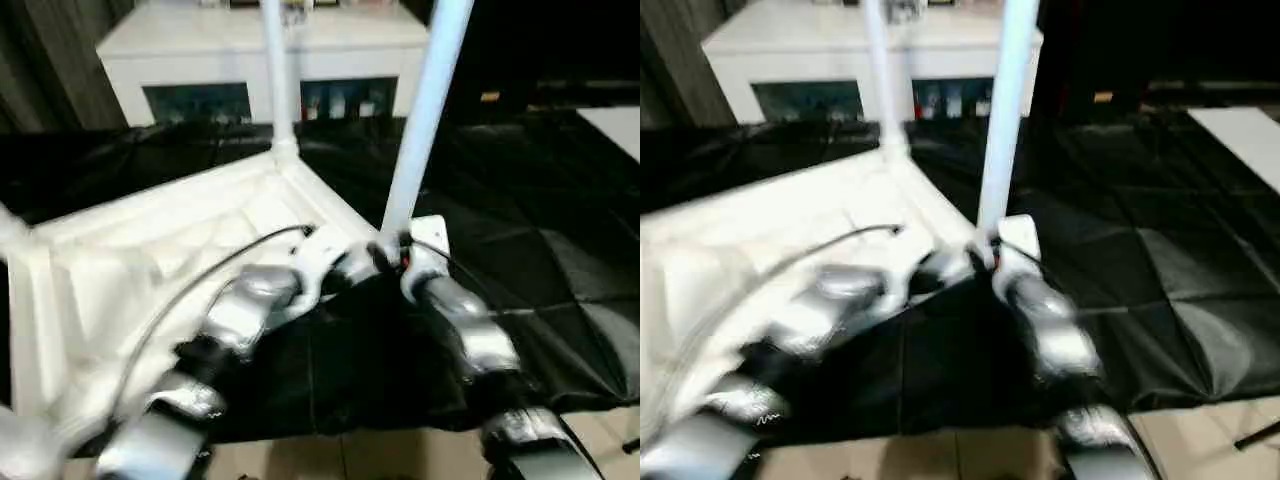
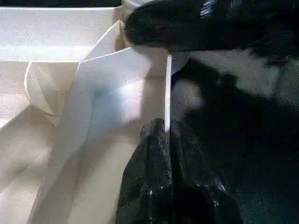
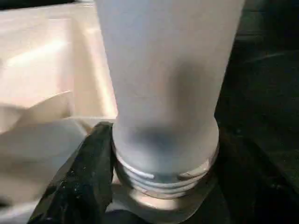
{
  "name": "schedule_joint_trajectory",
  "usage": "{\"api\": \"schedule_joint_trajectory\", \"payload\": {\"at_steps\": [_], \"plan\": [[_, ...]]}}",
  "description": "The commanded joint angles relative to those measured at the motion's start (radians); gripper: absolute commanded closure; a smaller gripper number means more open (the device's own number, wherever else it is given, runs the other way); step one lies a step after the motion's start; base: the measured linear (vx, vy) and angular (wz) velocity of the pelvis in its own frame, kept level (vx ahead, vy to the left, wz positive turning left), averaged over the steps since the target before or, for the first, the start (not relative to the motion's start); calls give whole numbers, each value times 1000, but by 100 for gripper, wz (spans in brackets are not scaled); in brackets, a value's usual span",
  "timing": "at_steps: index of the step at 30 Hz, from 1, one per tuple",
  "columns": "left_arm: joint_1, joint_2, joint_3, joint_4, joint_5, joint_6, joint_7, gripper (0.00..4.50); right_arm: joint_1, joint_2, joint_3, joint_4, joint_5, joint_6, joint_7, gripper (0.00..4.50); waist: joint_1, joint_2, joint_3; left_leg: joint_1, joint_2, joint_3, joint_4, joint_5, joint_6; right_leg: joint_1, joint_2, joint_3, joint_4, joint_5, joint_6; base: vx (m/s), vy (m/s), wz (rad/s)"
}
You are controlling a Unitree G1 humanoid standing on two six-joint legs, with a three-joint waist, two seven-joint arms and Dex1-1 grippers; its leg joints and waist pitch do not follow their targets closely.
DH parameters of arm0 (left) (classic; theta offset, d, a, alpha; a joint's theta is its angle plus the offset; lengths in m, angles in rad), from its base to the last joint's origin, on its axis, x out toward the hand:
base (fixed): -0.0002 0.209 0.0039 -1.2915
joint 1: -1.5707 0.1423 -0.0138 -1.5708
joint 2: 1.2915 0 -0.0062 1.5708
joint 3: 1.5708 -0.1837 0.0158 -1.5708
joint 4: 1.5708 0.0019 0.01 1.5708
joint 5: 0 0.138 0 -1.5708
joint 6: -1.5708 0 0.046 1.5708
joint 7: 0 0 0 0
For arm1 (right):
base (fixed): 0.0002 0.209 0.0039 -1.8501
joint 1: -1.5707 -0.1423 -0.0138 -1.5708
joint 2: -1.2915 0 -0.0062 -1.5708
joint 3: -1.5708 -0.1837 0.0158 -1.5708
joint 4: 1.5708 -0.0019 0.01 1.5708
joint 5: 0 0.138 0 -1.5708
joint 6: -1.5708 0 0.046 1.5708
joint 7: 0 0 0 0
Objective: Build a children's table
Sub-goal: Rotate leg to tighten
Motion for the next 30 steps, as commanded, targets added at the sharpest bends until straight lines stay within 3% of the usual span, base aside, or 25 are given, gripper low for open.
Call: {"api": "schedule_joint_trajectory", "payload": {"at_steps": [1, 5, 6, 10, 11, 12, 13, 15, 17, 20, 22, 26, 27, 30], "plan": [[-16, -21, 63, 56, -9, -36, 137, 450, 8, 49, 43, 64, -21, 10, -17, 177, -6, -12, -49, 21, 23, -26, -82, -419, -14, 17, -37, 14, -93, -492, -133, 0, 0, 0], [-40, -46, 84, 99, 3, -99, 181, 450, -24, 90, 85, 85, -60, -88, 57, 177, 0, -20, -52, 13, 21, -25, -81, -386, 26, 19, -40, 15, -97, -523, -104, 0, 0, 0], [-39, -45, 84, 98, 3, -98, 180, 450, -23, 89, 84, 83, -60, -90, 57, 121, 1, -19, -52, 12, 21, -25, -82, -379, 29, 20, -41, 15, -97, -523, -103, 0, 0, 0], [-26, -16, 77, 67, 4, -96, 135, 450, -12, 60, 63, 64, -49, -129, 51, 95, 0, -18, -52, 5, 22, -26, -84, -373, 35, 22, -40, 14, -95, -526, -99, 0, 0, 0], [-23, -9, 74, 61, 3, -95, 124, 450, -12, 52, 60, 64, -45, -132, 50, 95, -8, -18, -54, -14, 23, -34, -91, -355, 31, 38, -42, 10, -86, -508, -92, -12, 2, -18], [-7, 15, 57, 36, 6, -101, 80, 450, -8, 24, 52, 41, -37, -124, 76, 67, -12, -13, -58, -19, 25, -39, -93, -339, 27, 43, -44, 8, -84, -480, -93, -12, 2, -18], [6, 34, 45, 12, 4, -94, 38, 450, 2, -1, 49, 8, -20, -106, 136, 67, -15, -14, -58, -17, 26, -39, -92, -337, 27, 39, -43, 9, -83, -458, -100, 0, 0, 0], [24, 59, 29, -21, 0, -83, -19, 450, 17, -36, 51, -38, 2, -81, 220, 48, -7, -19, -65, -4, 29, -30, -79, -288, 57, 32, -40, 20, -71, -301, -165, 0, 0, 0], [44, 93, 11, -56, 0, -73, -75, 450, 40, -88, 66, -99, 25, -55, 322, 48, -2, -16, -65, -5, 28, -23, -72, -232, 94, 36, -38, 18, -63, -204, -224, 0, 0, 0], [84, 170, -29, -128, -12, -57, -211, 450, 92, -221, 112, -219, 62, -7, 553, 48, 10, -16, -67, -12, 34, -24, -67, -150, 127, 48, -38, 18, -45, -113, -248, 0, 0, 0], [98, 206, -49, -160, -24, -46, -278, 450, 110, -277, 136, -247, 64, -9, 639, 48, 14, -14, -68, -6, 35, -20, -63, -148, 133, 42, -36, 18, -43, -95, -261, 0, 0, 0], [130, 305, -102, -263, -59, -15, -469, 450, 139, -365, 160, -313, 93, 30, 801, 48, 17, -14, -66, -4, 39, -20, -63, -140, 134, 45, -40, 18, -36, -68, -292, 0, 0, 0], [134, 320, -110, -282, -65, -4, -494, 450, 142, -375, 165, -323, 97, 39, 821, 48, 16, -19, -64, -2, 40, -19, -65, -153, 127, 43, -38, 17, -39, -88, -294, 0, 0, 0], [136, 339, -118, -310, -73, 12, -523, 450, 143, -386, 172, -341, 114, 60, 853, 48, 22, -14, -57, 8, 44, -16, -71, -225, 87, 35, -39, 19, -49, -195, -276, 0, 0, 0]]}}
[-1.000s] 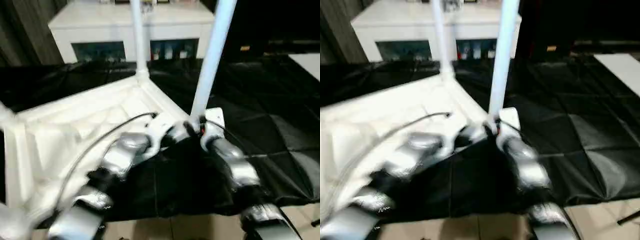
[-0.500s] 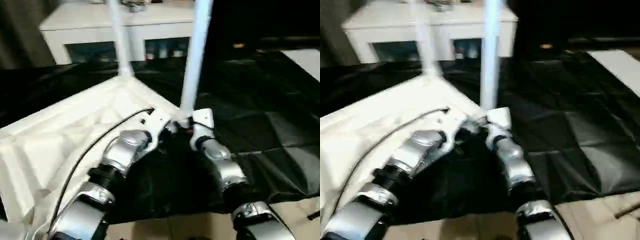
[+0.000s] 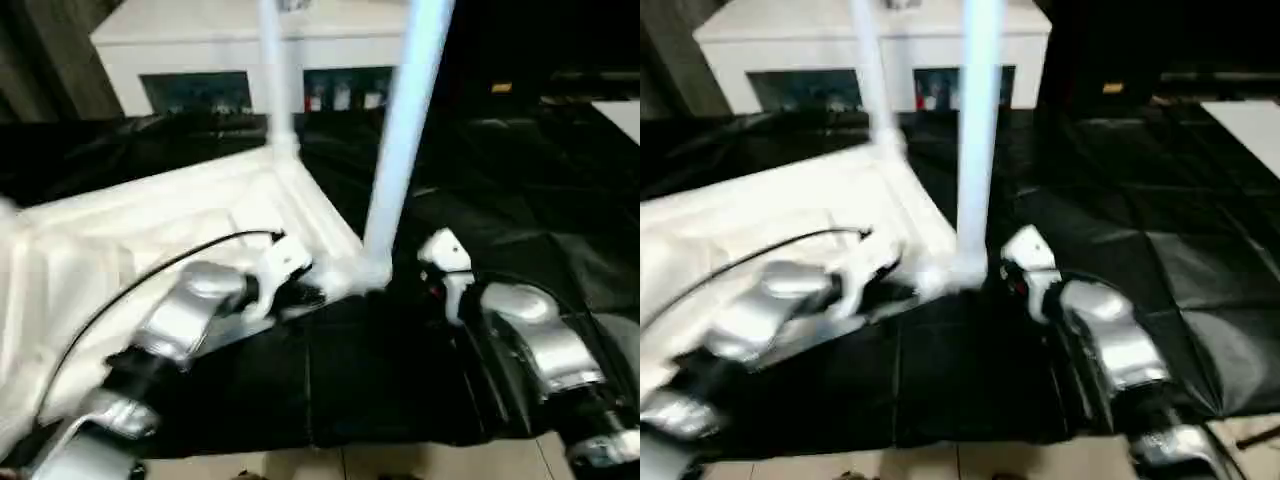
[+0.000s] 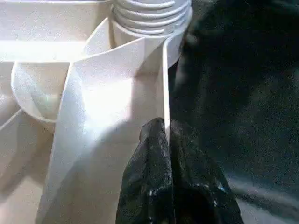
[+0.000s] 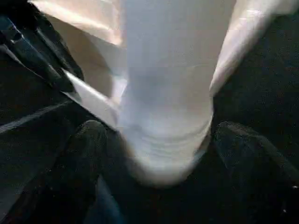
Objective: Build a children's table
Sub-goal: Rotate leg to tighten
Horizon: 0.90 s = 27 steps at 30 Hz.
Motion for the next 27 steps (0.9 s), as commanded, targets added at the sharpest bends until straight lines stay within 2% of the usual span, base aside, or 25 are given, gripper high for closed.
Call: {"api": "schedule_joint_trajectory", "payload": {"at_steps": [1, 3, 6, 9, 10, 14, 16, 21, 27], "plan": [[11, -1, -43, -20, -6, 22, -48, 450, -1, -10, 18, -35, 19, 18, 31, 48, 1, -13, -57, 27, 39, -8, -72, -235, 76, 46, -41, 30, -55, -219, -264, 0, 0, 0], [13, 5, -48, -32, -10, 29, -62, 450, -12, -4, 24, -22, 18, 21, 44, 48, 5, -13, -57, 32, 40, -6, -75, -260, 44, 42, -40, 34, -56, -251, -242, 0, 0, 0], [19, 10, -52, -50, -15, 40, -66, 450, -21, 6, 21, -8, 19, 27, 48, 48, 6, -15, -58, 28, 37, -6, -76, -253, 31, 43, -39, 37, -52, -236, -233, 0, 0, 0], [25, 15, -53, -67, -17, 53, -73, 450, -25, 6, 20, -6, 21, 40, 61, 48, 5, -16, -61, 25, 35, -5, -73, -227, 37, 47, -40, 37, -49, -200, -233, 0, 0, 0], [28, 17, -51, -72, -17, 58, -75, 450, -27, 3, 21, -8, 22, 47, 70, 65, 5, -21, -62, 23, 34, -4, -71, -211, 45, 49, -40, 37, -47, -182, -237, 0, 0, 0], [29, 19, -48, -74, -18, 63, -70, 450, -30, -4, 18, -2, 25, 56, 82, 102, 8, -19, -66, 20, 33, -4, -65, -158, 68, 52, -40, 36, -40, -127, -253, 0, 0, 0], [31, 22, -49, -76, -18, 66, -71, 450, -30, -7, 18, -1, 23, 57, 86, 121, 9, -19, -65, 20, 33, -3, -64, -155, 74, 52, -40, 36, -40, -127, -257, 0, 0, 0], [31, 26, -51, -80, -18, 75, -73, 450, -29, -14, 18, 1, 17, 61, 98, 171, 9, -17, -64, 22, 33, -4, -65, -174, 65, 52, -39, 35, -42, -155, -253, 0, 0, 0], [27, 21, -53, -64, -6, 81, -59, 450, -31, 4, 17, 39, -14, 43, 34, 180, 8, -17, -65, 22, 32, -4, -64, -174, 61, 52, -39, 35, -42, -152, -251, 0, 0, 0]]}}
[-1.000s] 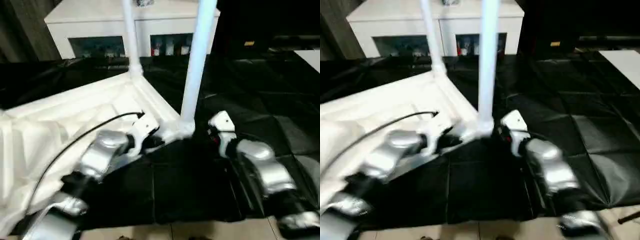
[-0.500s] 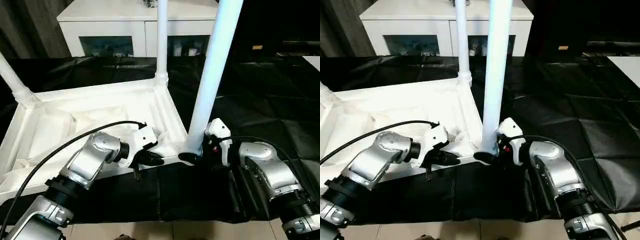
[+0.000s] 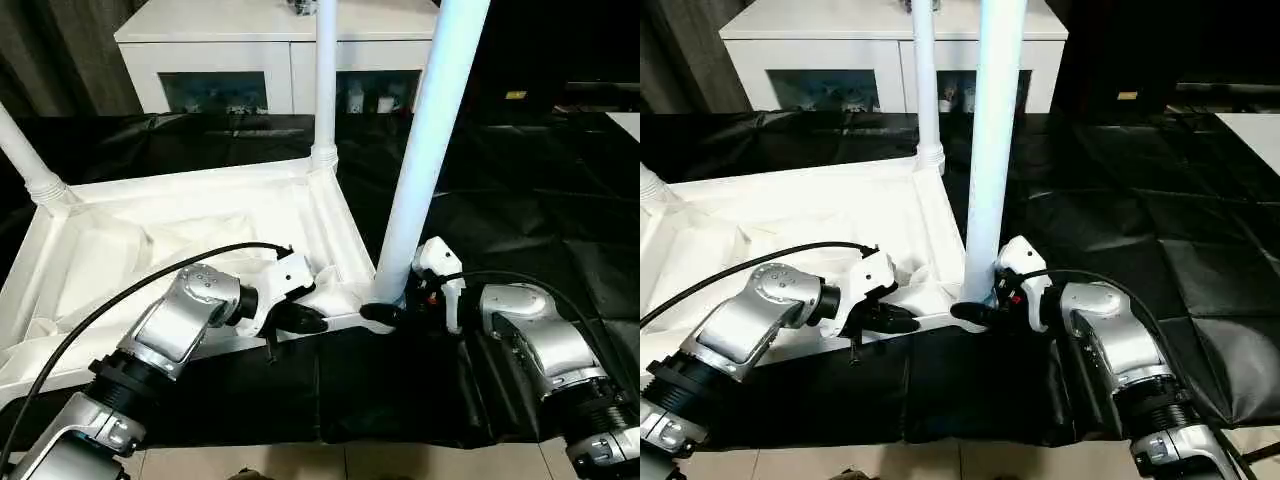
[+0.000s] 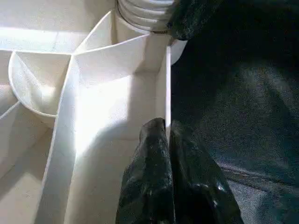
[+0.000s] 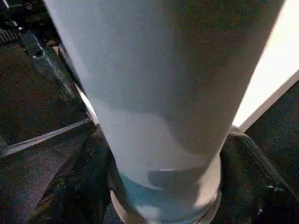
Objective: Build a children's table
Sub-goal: Rotate leg to tighten
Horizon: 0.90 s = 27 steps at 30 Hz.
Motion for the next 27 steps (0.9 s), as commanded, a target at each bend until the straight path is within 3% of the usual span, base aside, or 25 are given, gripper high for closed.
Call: {"api": "schedule_joint_trajectory", "payload": {"at_steps": [1, 2, 5, 6, 7, 8, 9, 10, 13, 15, 17, 21, 23, 26, 27], "plan": [[9, 1, -23, 8, 5, 15, -6, 450, -16, 2, -6, 41, -32, -5, -48, 180, -1, -10, -64, 21, 31, -13, -70, -185, 57, 49, -38, 24, -47, -164, -252, 0, 0, 0], [8, -6, -20, 16, 7, 16, 5, 450, -21, 13, -12, 58, -43, -10, -83, 180, -1, -10, -64, 21, 31, -13, -69, -191, 53, 48, -39, 25, -47, -173, -250, 0, 0, 0], [-20, -74, 4, 83, 35, 21, 126, 450, -58, 87, -65, 157, -81, -8, -307, 181, -14, -11, -53, 21, 27, -16, -77, -279, 9, 43, -39, 24, -63, -314, -218, 0, 0, 0], [-56, -142, 34, 156, 57, 24, 254, 450, -78, 152, -114, 205, -75, 33, -459, 182, -20, -11, -50, 30, 25, -18, -79, -334, -12, 38, -38, 23, -72, -399, -194, 0, 0, 0], [-74, -176, 50, 189, 62, 30, 312, 450, -85, 184, -136, 224, -73, 54, -535, 182, -27, -12, -47, 37, 22, -22, -79, -384, -32, 33, -37, 19, -82, -482, -167, -55, 2, 0], [-79, -185, 54, 198, 63, 31, 326, 450, -87, 192, -141, 228, -72, 58, -555, 182, -26, -11, -50, 41, 21, -26, -79, -397, -38, 33, -40, 17, -84, -506, -155, -50, 9, 0], [-85, -196, 59, 209, 64, 33, 343, 450, -89, 202, -148, 234, -71, 64, -577, 183, -28, -15, -51, 40, 23, -26, -81, -402, -37, 33, -39, 18, -87, -513, -144, -50, 9, 0], [-105, -231, 81, 245, 66, 35, 411, 450, -98, 233, -165, 253, -72, 71, -649, 183, -32, -10, -48, 34, 23, -28, -85, -409, -34, 34, -38, 16, -90, -505, -132, 0, 0, 0], [-161, -318, 130, 355, 81, -6, 607, 450, -149, 329, -231, 352, -56, 70, -890, 183, -36, -8, -51, 42, 19, -30, -84, -437, -40, 27, -36, 11, -98, -513, -124, 0, 0, 0], [-188, -357, 151, 413, 93, -54, 692, 450, -195, 383, -247, 428, -56, 35, -994, 183, -40, 2, -52, 42, 16, -32, -84, -459, -39, 23, -38, 10, -103, -514, -118, 0, 0, 0], [-205, -375, 157, 445, 100, -80, 716, 450, -223, 412, -245, 466, -72, 8, -1032, 183, -40, -3, -54, 43, 15, -32, -84, -465, -36, 25, -36, 7, -104, -504, -111, 0, 0, 0], [-211, -378, 151, 462, 103, -91, 704, 450, -238, 449, -241, 465, -57, -53, -967, 183, -37, -2, -54, 37, 17, -30, -86, -455, -17, 28, -38, 10, -102, -475, -111, 0, 0, 0], [-211, -372, 151, 463, 101, -95, 692, 450, -230, 439, -219, 427, -70, -79, -913, 127, -34, -2, -56, 32, 18, -29, -87, -431, -11, 32, -37, 12, -96, -438, -123, 0, 0, 0], [-213, -359, 141, 470, 97, -110, 670, 450, -229, 416, -207, 400, -83, -110, -888, 103, -31, -3, -57, 26, 19, -26, -87, -395, -1, 36, -38, 15, -88, -387, -147, 0, 0, 0], [-212, -353, 134, 470, 97, -116, 653, 450, -230, 404, -207, 392, -79, -111, -872, 89, -37, -4, -59, 16, 18, -30, -90, -373, 0, 47, -40, 15, -81, -368, -147, 0, 0, 0]]}}
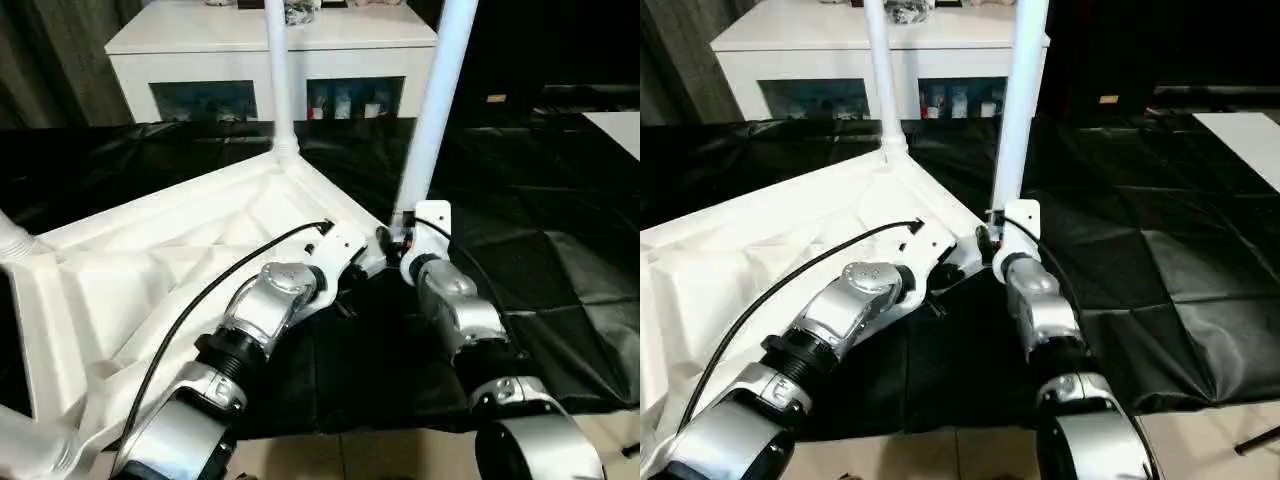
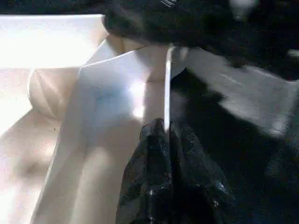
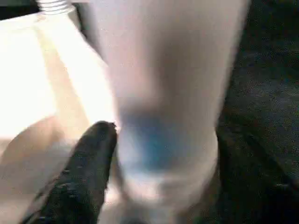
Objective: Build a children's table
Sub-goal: Rotate leg to tighten
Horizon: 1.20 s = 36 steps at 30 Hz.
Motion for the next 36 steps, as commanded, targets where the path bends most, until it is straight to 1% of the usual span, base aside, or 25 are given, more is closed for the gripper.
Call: {"api": "schedule_joint_trajectory", "payload": {"at_steps": [1, 2, 3, 4, 5, 6, 7, 8, 9, 10, 11, 12, 14, 15, 16, 17, 18, 19, 21, 24, 25, 28, 32, 35, 36], "plan": [[-2, 27, 14, 3, 13, -17, 5, 450, 8, -19, 30, -57, 20, 8, 83, 76, -1, -7, -63, -4, 24, -28, -91, -333, 4, 50, -39, 15, -69, -318, -157, 0, 0, 0], [4, 34, 6, -7, 15, -22, -22, 450, 17, -37, 34, -78, 29, 15, 128, 76, -1, -8, -64, 1, 25, -25, -87, -314, 17, 44, -37, 16, -68, -276, -173, 0, 0, 0], [14, 45, -4, -24, 16, -18, -53, 450, 33, -64, 47, -116, 40, 30, 193, 76, -2, -11, -65, 5, 26, -21, -83, -309, 24, 41, -37, 18, -67, -258, -186, 0, 0, 0], [22, 54, -10, -35, 16, -18, -73, 450, 48, -88, 56, -145, 43, 34, 239, 76, 0, -11, -66, 7, 26, -19, -81, -302, 33, 42, -38, 18, -65, -243, -198, 0, 0, 0], [26, 59, -13, -41, 16, -18, -83, 450, 56, -100, 61, -161, 44, 35, 263, 76, 3, -9, -65, 6, 27, -16, -78, -281, 47, 43, -39, 20, -63, -219, -217, 52, -7, 2], [37, 73, -21, -56, 16, -17, -109, 450, 80, -138, 78, -201, 46, 43, 332, 76, 5, -9, -67, 2, 28, -17, -76, -245, 59, 48, -39, 19, -57, -178, -232, 52, -7, 2], [51, 93, -30, -74, 14, -16, -141, 450, 109, -189, 103, -248, 43, 49, 419, 76, 11, -10, -70, 4, 30, -16, -72, -212, 74, 53, -39, 18, -52, -131, -244, 55, -7, 1], [61, 110, -42, -86, 13, -28, -174, 450, 128, -224, 119, -277, 41, 49, 475, 76, 11, -12, -71, 1, 30, -14, -69, -189, 84, 53, -39, 20, -47, -100, -251, 50, -11, 0], [64, 116, -45, -91, 12, -29, -186, 450, 135, -237, 125, -287, 43, 53, 495, 76, 15, -11, -71, 1, 29, -13, -67, -162, 101, 54, -39, 20, -45, -68, -265, 50, -11, 0], [71, 129, -53, -102, 9, -29, -214, 450, 148, -265, 138, -310, 44, 61, 539, 76, 15, -12, -71, 1, 29, -12, -66, -154, 106, 54, -39, 20, -44, -61, -271, 0, 0, 0], [85, 165, -78, -131, 1, -32, -288, 450, 174, -323, 167, -355, 47, 82, 627, 76, 18, -11, -70, 2, 29, -10, -65, -154, 113, 55, -38, 20, -44, -64, -280, 0, 0, 0], [104, 211, -108, -174, -5, -36, -377, 450, 197, -373, 194, -398, 59, 102, 709, 76, 22, -9, -65, 4, 33, -11, -70, -188, 111, 52, -39, 20, -49, -117, -278, 0, 0, 0], [115, 234, -122, -200, -8, -38, -423, 450, 208, -393, 203, -418, 68, 110, 744, 76, 23, -8, -63, 8, 37, -11, -73, -215, 98, 50, -40, 21, -53, -159, -271, 0, 0, 0], [138, 277, -146, -258, -31, -48, -521, 450, 222, -417, 212, -444, 85, 133, 793, 76, 21, -8, -60, 9, 38, -12, -76, -240, 83, 47, -39, 21, -55, -199, -266, 0, 0, 0], [138, 277, -146, -258, -31, -48, -521, 450, 222, -417, 212, -444, 85, 133, 793, 76, 21, -8, -59, 11, 39, -12, -79, -253, 73, 47, -39, 21, -57, -221, -261, 0, 0, 0], [153, 306, -156, -315, -61, 0, -584, 450, 229, -429, 216, -458, 93, 142, 824, 76, 21, -7, -56, 15, 40, -11, -81, -283, 57, 39, -39, 23, -61, -259, -255, 0, 0, 0], [160, 315, -154, -341, -77, 14, -605, 450, 231, -432, 217, -464, 94, 145, 832, 76, 19, -8, -54, 16, 42, -13, -86, -305, 38, 40, -38, 23, -60, -284, -249, 0, 0, 0], [163, 319, -153, -356, -85, 19, -615, 450, 232, -433, 218, -468, 94, 146, 835, 76, 21, -7, -54, 23, 43, -12, -86, -325, 25, 32, -36, 25, -64, -302, -244, 0, 0, 0], [167, 328, -150, -367, -80, 9, -618, 450, 233, -430, 218, -475, 100, 158, 852, 76, 23, -10, -53, 28, 42, -9, -87, -345, 11, 26, -34, 29, -65, -307, -237, 0, 0, 0], [170, 334, -152, -371, -78, 10, -618, 450, 232, -431, 228, -473, 95, 160, 859, 76, 28, -9, -52, 26, 41, -11, -88, -349, 3, 29, -36, 30, -64, -317, -226, 0, 0, 0], [171, 336, -153, -373, -78, 10, -618, 450, 233, -433, 231, -474, 94, 162, 862, 76, 27, -10, -53, 20, 39, -13, -89, -335, 2, 34, -38, 30, -62, -312, -219, 0, 0, 0], [174, 339, -150, -378, -75, 12, -623, 450, 236, -443, 240, -484, 95, 174, 879, 76, 29, -13, -56, 17, 38, -11, -86, -301, 13, 37, -39, 30, -60, -289, -216, 0, 0, 0], [178, 349, -144, -394, -74, 28, -628, 450, 241, -451, 239, -487, 90, 180, 899, 120, 32, -14, -59, 14, 39, -10, -82, -246, 28, 41, -40, 30, -53, -234, -230, 0, 0, 0], [177, 352, -142, -393, -74, 30, -627, 450, 233, -450, 235, -474, 92, 177, 897, 133, 32, -12, -59, 14, 38, -10, -81, -242, 32, 40, -39, 29, -52, -225, -241, 0, 0, 0], [177, 353, -142, -393, -74, 29, -626, 450, 231, -448, 234, -470, 93, 177, 895, 154, 32, -12, -59, 15, 38, -10, -81, -244, 32, 40, -38, 29, -52, -225, -240, 0, 0, 0]]}}
